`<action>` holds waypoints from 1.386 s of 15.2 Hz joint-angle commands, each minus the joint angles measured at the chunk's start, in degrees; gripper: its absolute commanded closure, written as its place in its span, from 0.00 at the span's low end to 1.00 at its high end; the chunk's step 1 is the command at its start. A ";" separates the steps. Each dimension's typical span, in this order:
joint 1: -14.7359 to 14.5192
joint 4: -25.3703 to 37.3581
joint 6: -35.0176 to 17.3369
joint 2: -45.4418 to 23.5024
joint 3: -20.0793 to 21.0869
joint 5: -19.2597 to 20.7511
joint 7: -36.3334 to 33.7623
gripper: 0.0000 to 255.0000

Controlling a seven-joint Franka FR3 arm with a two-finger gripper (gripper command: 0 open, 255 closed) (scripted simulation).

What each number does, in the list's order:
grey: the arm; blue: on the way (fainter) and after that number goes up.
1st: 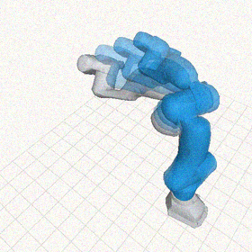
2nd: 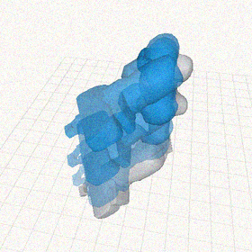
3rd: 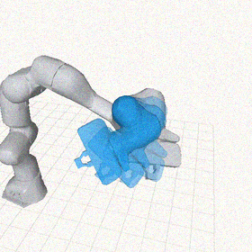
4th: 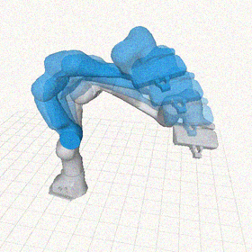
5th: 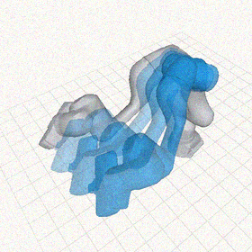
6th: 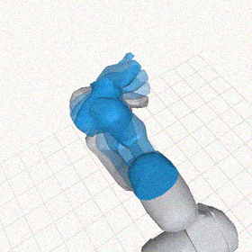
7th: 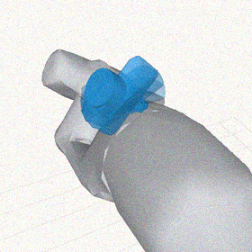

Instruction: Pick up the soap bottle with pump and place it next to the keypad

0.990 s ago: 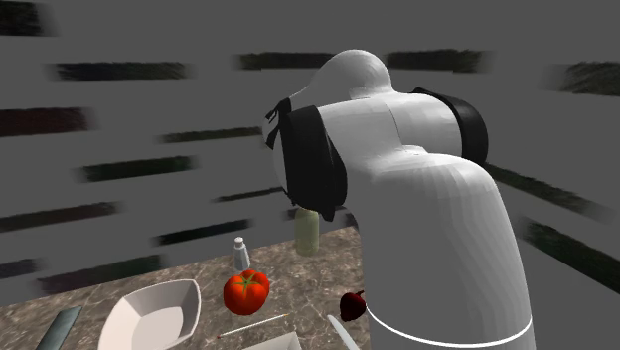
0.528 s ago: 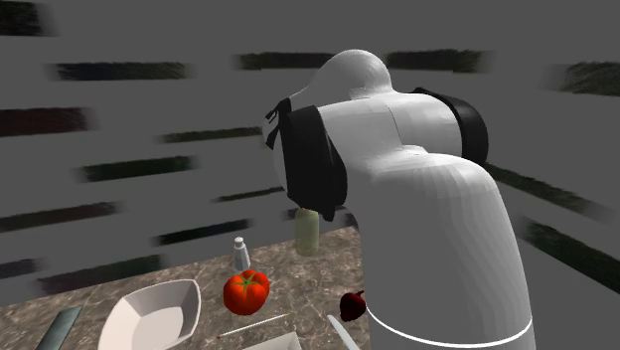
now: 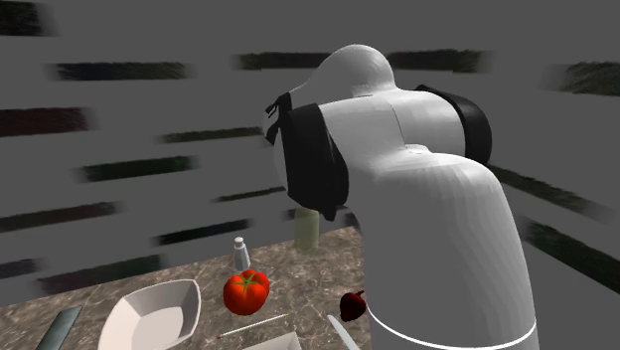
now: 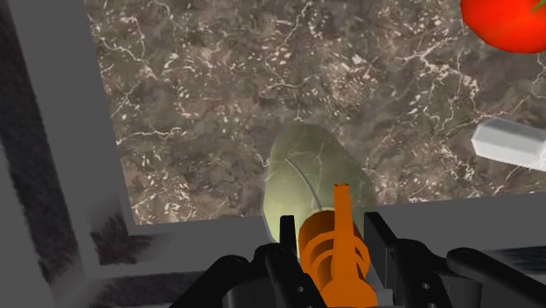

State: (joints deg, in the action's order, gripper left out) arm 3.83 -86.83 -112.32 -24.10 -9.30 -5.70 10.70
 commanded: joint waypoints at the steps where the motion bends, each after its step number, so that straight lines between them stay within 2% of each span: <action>1: 0.04 1.40 1.51 0.14 -0.04 0.06 -0.08 1.00; 13: 0.29 9.24 9.99 0.80 -0.19 0.33 -0.51 1.00; 21: -6.82 -3.85 5.59 9.91 2.40 2.68 -9.87 1.00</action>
State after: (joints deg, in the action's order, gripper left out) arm -2.15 -89.10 -106.29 -15.38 -7.25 -3.31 2.09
